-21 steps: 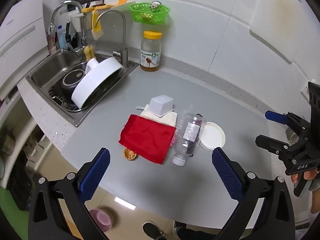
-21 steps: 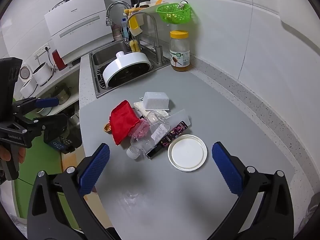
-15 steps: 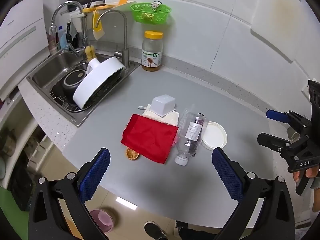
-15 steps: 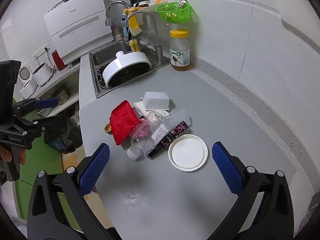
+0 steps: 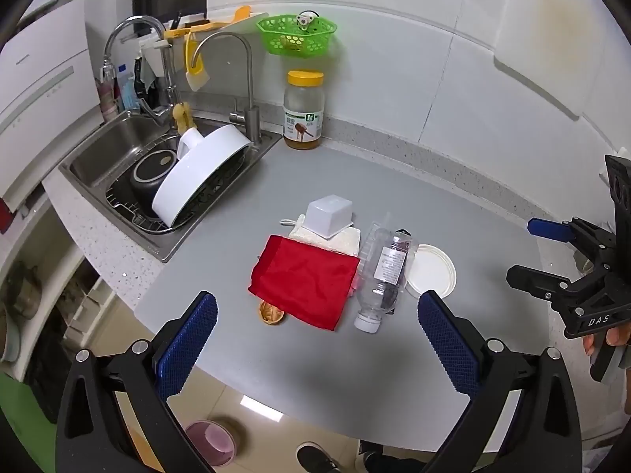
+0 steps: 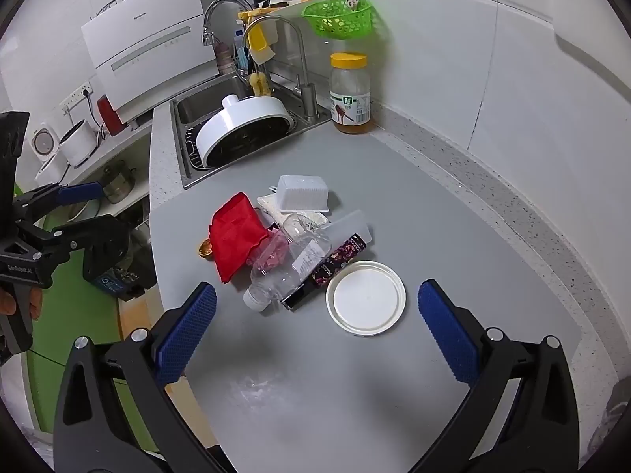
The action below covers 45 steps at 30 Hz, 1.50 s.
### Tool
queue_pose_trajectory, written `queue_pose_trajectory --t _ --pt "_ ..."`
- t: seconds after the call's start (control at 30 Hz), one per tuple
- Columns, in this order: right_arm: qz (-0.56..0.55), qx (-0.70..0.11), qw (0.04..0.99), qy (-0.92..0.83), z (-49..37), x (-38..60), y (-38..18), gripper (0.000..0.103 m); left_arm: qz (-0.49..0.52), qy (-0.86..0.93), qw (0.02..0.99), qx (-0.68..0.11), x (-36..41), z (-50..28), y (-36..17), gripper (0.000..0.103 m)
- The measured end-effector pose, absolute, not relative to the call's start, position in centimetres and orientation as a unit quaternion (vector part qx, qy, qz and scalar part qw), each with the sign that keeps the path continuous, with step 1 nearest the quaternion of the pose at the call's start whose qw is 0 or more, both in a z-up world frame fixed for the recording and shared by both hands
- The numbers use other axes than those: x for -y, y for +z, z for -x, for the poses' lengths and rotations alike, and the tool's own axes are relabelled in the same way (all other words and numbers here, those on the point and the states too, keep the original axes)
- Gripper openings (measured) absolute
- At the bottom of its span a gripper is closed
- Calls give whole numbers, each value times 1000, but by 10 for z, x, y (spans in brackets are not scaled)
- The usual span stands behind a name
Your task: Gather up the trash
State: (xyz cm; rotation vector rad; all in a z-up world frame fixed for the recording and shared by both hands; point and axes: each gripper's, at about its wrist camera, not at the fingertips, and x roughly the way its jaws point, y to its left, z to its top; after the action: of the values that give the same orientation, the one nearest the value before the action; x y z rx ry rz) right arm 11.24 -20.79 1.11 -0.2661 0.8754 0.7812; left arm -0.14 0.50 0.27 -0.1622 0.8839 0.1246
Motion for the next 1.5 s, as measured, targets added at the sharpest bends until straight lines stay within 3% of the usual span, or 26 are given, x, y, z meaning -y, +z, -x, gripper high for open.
queue_pose_trajectory --t 1.5 --pt "125 -417 824 362 -112 214 10 100 68 60 901 -424 3 3 6 98"
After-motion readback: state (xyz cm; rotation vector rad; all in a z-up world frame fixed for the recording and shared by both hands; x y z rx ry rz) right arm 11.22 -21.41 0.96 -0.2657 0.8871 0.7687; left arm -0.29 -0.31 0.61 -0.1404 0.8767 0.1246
